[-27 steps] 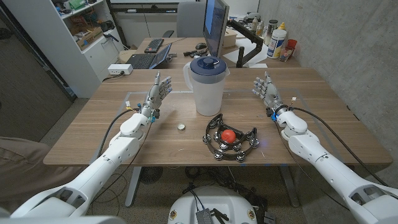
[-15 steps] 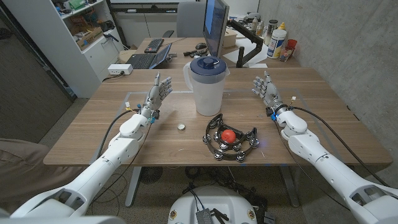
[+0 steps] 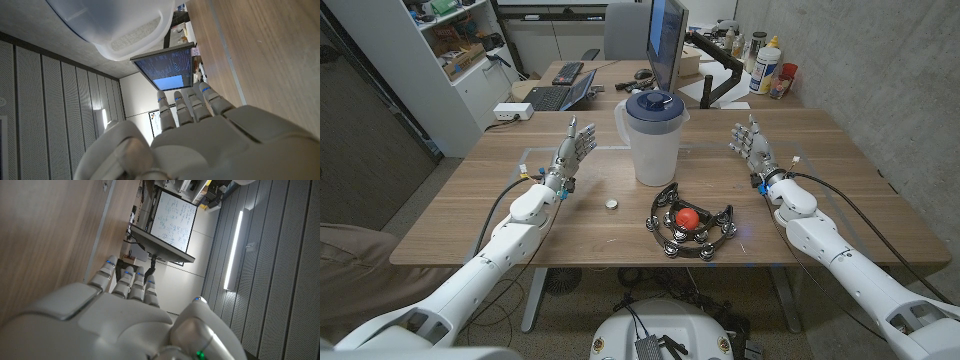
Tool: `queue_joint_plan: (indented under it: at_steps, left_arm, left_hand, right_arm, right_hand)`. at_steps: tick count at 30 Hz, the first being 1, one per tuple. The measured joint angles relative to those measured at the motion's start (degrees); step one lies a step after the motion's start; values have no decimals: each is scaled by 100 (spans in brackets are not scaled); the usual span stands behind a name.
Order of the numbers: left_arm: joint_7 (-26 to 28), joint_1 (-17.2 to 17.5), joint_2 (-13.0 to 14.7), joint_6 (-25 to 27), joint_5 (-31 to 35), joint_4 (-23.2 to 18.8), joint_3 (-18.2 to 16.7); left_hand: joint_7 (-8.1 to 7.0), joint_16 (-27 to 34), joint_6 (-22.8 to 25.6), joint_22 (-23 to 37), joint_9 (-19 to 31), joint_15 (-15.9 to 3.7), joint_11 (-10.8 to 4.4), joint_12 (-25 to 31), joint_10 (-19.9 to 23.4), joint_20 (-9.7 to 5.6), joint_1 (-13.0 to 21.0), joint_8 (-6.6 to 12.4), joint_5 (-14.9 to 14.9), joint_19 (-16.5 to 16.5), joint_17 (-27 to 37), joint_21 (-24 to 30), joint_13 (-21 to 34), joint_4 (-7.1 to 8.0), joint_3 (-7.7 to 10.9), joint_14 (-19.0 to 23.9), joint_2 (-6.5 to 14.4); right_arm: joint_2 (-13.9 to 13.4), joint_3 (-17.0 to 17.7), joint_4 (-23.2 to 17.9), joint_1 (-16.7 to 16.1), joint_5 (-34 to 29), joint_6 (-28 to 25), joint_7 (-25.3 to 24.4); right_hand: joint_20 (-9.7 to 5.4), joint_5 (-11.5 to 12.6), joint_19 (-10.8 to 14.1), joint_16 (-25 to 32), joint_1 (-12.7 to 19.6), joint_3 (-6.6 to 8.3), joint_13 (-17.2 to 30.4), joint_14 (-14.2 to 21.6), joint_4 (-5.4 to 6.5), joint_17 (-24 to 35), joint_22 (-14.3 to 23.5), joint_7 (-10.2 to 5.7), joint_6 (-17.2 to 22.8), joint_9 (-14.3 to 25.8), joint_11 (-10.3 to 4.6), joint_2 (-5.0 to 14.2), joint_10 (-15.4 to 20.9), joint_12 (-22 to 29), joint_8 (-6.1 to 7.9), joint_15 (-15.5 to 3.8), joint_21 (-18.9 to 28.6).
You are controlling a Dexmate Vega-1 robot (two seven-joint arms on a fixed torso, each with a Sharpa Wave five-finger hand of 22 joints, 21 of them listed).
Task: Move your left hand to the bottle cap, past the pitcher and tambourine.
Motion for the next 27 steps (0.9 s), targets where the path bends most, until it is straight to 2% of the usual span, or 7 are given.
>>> queue_joint_plan:
  at_steps: [12,17,27]
  left_arm:
    - [188,223,278,132,194,-382,-43]
    - [255,328,400,134,318,-516,-52]
    - [488,585,740,126,759,-903,-58]
  left_hand:
    - [-22,0,-23,-1,-1,0,0,0,-1,0,0,0,0,0,0,0,-1,0,0,0,0]
    - [-24,0,-25,-1,-1,20,0,0,-1,0,0,-28,0,0,0,0,-1,59,-59,-21,0]
    - [-154,0,-286,-1,-1,21,-30,0,30,-21,-224,-111,0,-22,-1,0,-1,169,-169,-81,-47]
  right_arm:
    - [0,21,19,-19,-30,108,-12]
    - [-1,36,8,-37,-30,142,-14]
    - [-12,52,-16,-72,-45,191,-35]
  right_hand:
    - [0,21,-1,0,0,0,-1,0,0,0,0,-32,32,0,-21,0,22,0,0,0,0]
    - [0,21,-1,0,0,0,-1,0,0,-1,0,-32,32,-1,-29,0,31,0,0,0,0]
    - [1,19,-1,0,0,0,-1,0,0,-1,-1,-32,32,-1,-30,0,30,0,0,0,0]
